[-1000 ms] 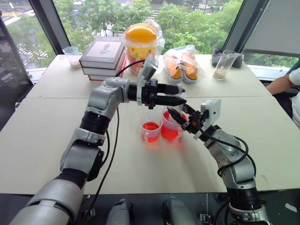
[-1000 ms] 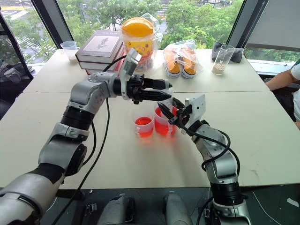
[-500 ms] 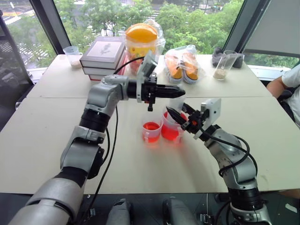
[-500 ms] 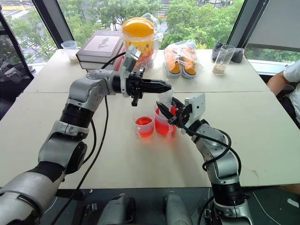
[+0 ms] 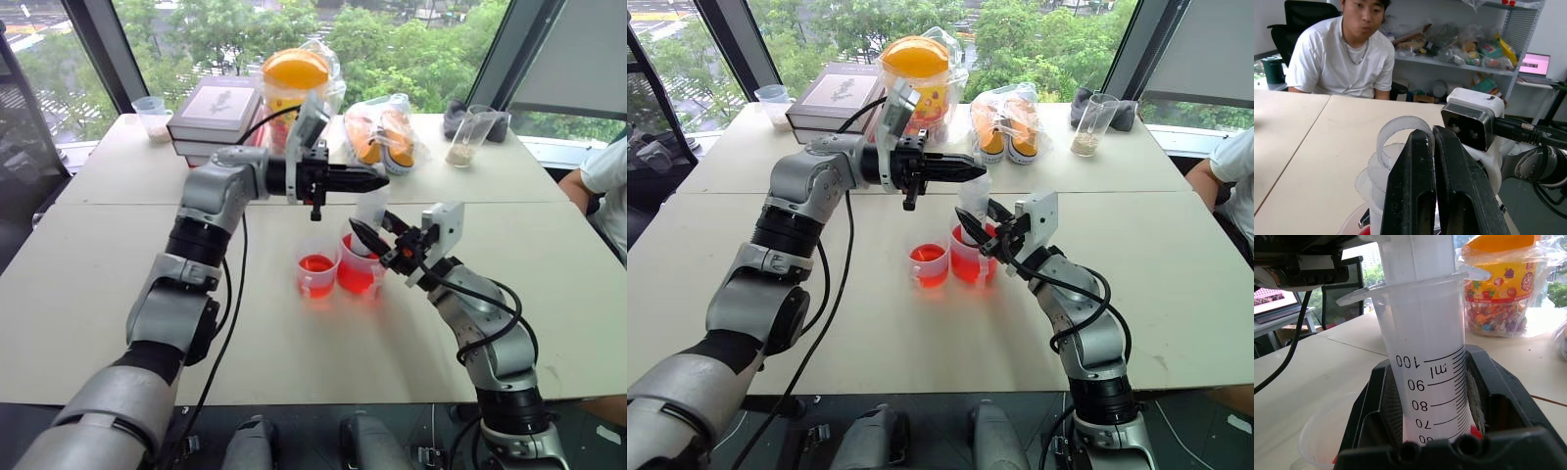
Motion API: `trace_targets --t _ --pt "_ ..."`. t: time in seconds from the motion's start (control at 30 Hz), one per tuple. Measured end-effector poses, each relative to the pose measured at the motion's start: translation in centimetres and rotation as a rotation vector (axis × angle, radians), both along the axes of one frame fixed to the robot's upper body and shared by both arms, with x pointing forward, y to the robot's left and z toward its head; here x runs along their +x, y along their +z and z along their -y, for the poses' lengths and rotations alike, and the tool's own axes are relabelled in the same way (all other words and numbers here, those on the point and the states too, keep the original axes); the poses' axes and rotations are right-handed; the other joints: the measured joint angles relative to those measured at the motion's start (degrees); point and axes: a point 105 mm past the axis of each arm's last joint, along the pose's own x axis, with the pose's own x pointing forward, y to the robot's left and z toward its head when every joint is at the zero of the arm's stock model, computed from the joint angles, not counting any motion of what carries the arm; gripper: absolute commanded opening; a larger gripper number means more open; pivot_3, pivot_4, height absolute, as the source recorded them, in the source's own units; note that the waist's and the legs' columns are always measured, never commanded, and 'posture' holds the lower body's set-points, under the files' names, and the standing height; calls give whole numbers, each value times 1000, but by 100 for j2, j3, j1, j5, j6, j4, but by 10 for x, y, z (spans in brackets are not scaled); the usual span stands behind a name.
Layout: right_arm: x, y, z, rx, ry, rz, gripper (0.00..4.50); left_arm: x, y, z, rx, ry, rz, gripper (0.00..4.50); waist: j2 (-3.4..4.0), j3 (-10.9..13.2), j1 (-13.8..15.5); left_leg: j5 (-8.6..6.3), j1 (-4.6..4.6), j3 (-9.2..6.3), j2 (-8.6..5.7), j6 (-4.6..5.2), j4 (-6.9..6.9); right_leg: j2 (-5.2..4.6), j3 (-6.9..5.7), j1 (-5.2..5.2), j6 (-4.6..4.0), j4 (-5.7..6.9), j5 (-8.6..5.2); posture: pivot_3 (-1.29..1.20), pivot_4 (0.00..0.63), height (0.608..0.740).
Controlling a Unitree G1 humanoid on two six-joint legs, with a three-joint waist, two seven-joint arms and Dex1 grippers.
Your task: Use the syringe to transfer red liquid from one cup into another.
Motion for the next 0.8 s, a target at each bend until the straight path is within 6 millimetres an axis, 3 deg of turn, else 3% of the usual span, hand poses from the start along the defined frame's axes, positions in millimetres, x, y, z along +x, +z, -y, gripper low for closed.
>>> trace_targets --t 0.57,0.67,0.8 --pt "0 1 1 -21 2 -18 1401 1 6 -2 -34 4 15 42 0 0 1 0 0 0 0 0 0 0 0 0 0 0 0 0 150 740" --pt "-1 6 2 -39 3 -19 1401 1 9 -5 -37 9 28 899 0 0 -9 0 1 0 0 0 0 0 0 0 0 1 0 0 150 740" --pt "1 13 6 -56 -7 -42 1401 -2 10 -15 -27 15 59 2997 0 0 -11 0 1 0 1 0 0 0 0 0 0 2 0 0 150 740"
